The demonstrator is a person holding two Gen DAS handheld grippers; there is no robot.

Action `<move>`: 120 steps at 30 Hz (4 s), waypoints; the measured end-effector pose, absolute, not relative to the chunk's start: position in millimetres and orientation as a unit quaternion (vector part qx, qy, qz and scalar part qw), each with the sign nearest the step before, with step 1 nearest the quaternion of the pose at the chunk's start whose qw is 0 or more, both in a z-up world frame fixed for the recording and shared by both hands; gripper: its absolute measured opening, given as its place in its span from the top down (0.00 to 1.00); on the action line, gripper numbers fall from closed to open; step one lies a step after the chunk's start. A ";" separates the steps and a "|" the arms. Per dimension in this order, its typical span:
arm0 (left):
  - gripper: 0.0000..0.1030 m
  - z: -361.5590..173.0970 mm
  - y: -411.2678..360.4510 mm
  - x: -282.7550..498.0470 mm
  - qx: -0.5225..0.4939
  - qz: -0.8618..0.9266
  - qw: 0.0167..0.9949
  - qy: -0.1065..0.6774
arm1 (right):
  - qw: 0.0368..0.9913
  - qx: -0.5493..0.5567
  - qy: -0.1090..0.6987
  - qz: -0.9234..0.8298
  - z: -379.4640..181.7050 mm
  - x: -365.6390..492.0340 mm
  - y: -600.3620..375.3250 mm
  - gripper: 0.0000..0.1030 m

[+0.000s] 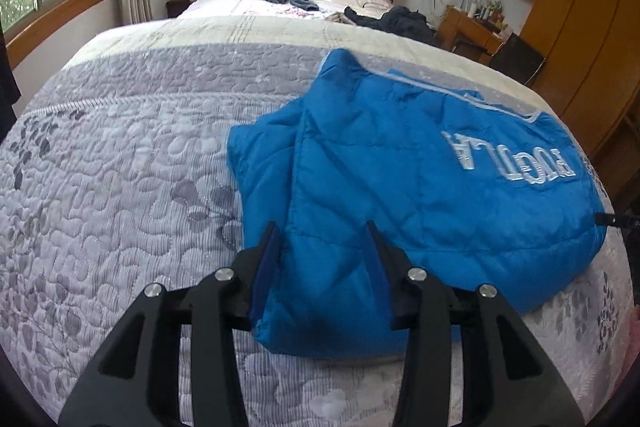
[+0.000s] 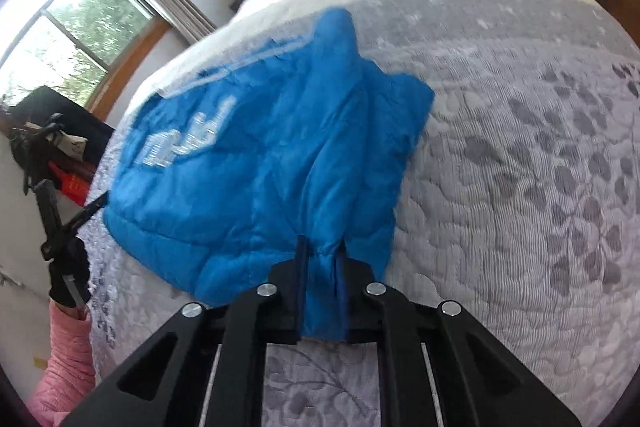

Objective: Fold large clothes

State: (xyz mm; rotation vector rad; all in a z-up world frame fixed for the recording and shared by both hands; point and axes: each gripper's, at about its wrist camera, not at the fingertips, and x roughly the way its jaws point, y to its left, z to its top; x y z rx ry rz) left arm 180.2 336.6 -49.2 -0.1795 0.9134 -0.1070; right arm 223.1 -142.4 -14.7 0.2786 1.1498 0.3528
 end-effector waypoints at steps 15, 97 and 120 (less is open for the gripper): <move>0.33 -39.0 382.0 171.8 -0.147 -0.050 0.889 0.431 | 0.829 0.168 0.501 0.186 -1.5 218.6 -165.1 0.34; 0.49 -20.0 360.2 51.4 -0.187 -0.159 0.889 0.386 | 0.852 0.145 0.464 0.194 28.4 121.8 -196.8 0.21; 0.83 -77.6 312.7 172.5 -0.127 -0.113 0.866 0.470 | 0.802 0.182 0.541 0.174 -39.5 235.1 -181.5 0.87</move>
